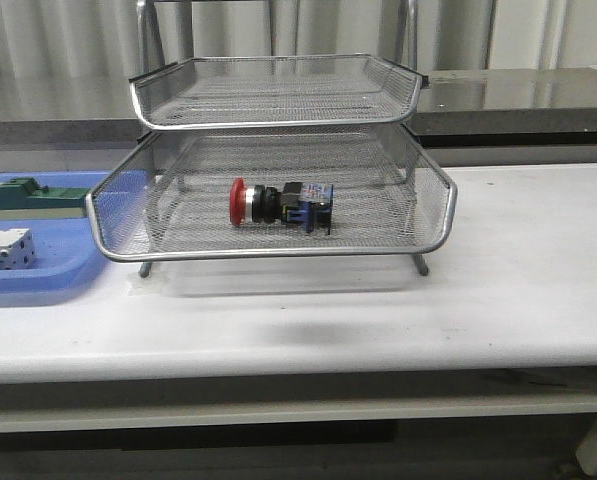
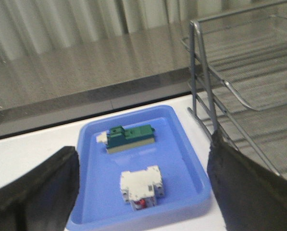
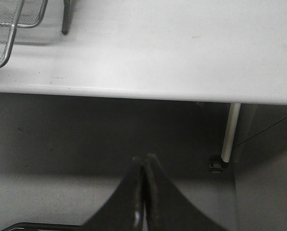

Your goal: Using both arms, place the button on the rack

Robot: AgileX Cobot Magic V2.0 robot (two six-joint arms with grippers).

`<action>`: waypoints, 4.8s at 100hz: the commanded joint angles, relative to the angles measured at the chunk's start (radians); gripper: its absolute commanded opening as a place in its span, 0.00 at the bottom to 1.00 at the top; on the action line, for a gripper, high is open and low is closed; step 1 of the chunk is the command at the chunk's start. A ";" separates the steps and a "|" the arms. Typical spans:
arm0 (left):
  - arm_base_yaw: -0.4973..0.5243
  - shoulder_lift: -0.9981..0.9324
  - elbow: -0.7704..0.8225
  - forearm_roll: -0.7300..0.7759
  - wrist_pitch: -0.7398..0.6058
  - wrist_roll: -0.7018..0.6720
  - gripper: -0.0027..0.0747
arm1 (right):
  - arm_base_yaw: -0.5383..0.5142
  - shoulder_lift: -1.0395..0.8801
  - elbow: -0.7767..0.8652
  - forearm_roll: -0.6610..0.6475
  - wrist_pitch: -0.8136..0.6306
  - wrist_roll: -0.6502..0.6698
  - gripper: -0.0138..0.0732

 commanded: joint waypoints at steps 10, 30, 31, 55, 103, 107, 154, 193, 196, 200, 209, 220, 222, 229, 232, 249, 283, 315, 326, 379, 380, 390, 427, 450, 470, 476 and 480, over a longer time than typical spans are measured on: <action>0.004 0.004 0.067 -0.018 -0.336 -0.012 0.71 | -0.002 0.003 -0.034 -0.020 -0.055 -0.001 0.08; 0.002 0.004 0.071 -0.085 -0.342 -0.014 0.70 | -0.002 0.003 -0.034 -0.020 -0.055 -0.001 0.08; 0.002 0.004 0.071 -0.091 -0.342 -0.014 0.70 | -0.002 0.003 -0.034 -0.020 -0.055 -0.001 0.08; 0.002 0.004 0.071 -0.157 -0.308 -0.014 0.57 | -0.002 0.003 -0.034 -0.020 -0.055 -0.001 0.08; 0.002 0.004 0.071 -0.157 -0.283 -0.014 0.04 | -0.002 0.003 -0.034 -0.020 -0.055 -0.001 0.08; 0.002 0.004 0.071 -0.157 -0.281 -0.014 0.04 | -0.002 0.003 -0.034 -0.020 -0.055 -0.001 0.08; 0.002 0.004 0.071 -0.157 -0.281 -0.014 0.04 | -0.002 0.003 -0.034 -0.020 -0.055 -0.001 0.08; 0.002 0.004 0.071 -0.157 -0.281 -0.014 0.04 | -0.002 0.005 -0.034 0.080 -0.102 -0.001 0.08; 0.002 0.004 0.071 -0.157 -0.281 -0.014 0.04 | -0.002 0.005 -0.034 0.107 -0.115 -0.001 0.08; 0.002 0.004 0.071 -0.157 -0.281 -0.014 0.04 | -0.002 0.009 -0.034 0.151 -0.134 -0.002 0.08; 0.002 0.004 0.071 -0.157 -0.281 -0.014 0.04 | -0.002 0.031 -0.034 0.233 -0.156 -0.007 0.08; 0.002 0.004 0.071 -0.157 -0.281 -0.014 0.04 | 0.000 0.089 -0.034 0.312 -0.157 -0.058 0.08; 0.002 0.004 0.071 -0.157 -0.281 -0.014 0.04 | 0.000 0.103 -0.034 0.325 -0.157 -0.071 0.08; 0.002 0.004 0.071 -0.157 -0.281 -0.014 0.04 | 0.000 0.156 -0.034 0.371 -0.157 -0.116 0.08; 0.002 0.004 0.071 -0.157 -0.281 -0.014 0.04 | 0.001 0.178 -0.034 0.389 -0.157 -0.135 0.08; 0.002 0.004 0.071 -0.157 -0.281 -0.014 0.04 | 0.020 0.317 -0.034 0.483 -0.178 -0.213 0.08; 0.002 0.004 0.071 -0.157 -0.281 -0.014 0.04 | 0.248 0.596 -0.051 0.487 -0.383 -0.219 0.08; 0.002 0.004 0.071 -0.157 -0.281 -0.014 0.04 | 0.441 0.863 -0.136 0.486 -0.531 -0.219 0.08; 0.002 0.004 0.071 -0.157 -0.281 -0.014 0.04 | 0.480 0.933 -0.178 0.481 -0.547 -0.219 0.08; 0.002 0.004 0.071 -0.157 -0.281 -0.014 0.04 | 0.516 1.100 -0.300 0.357 -0.605 -0.220 0.08; 0.002 0.004 0.071 -0.157 -0.281 -0.014 0.04 | 0.516 1.100 -0.300 0.351 -0.611 -0.220 0.08; 0.002 0.004 0.071 -0.157 -0.281 -0.014 0.04 | 0.515 1.100 -0.300 0.318 -0.654 -0.220 0.08; 0.002 0.004 0.071 -0.157 -0.281 -0.014 0.04 | 0.467 1.106 -0.342 0.279 -0.715 -0.220 0.08; 0.002 0.004 0.071 -0.157 -0.281 -0.014 0.04 | 0.402 1.158 -0.407 0.271 -0.709 -0.220 0.08; 0.002 0.004 0.071 -0.157 -0.281 -0.014 0.04 | 0.370 1.222 -0.477 0.221 -0.710 -0.220 0.08; 0.002 0.004 0.071 -0.157 -0.281 -0.014 0.04 | 0.359 1.238 -0.503 0.216 -0.710 -0.220 0.08; 0.002 0.004 0.071 -0.157 -0.281 -0.014 0.04 | 0.354 1.250 -0.518 0.214 -0.710 -0.220 0.08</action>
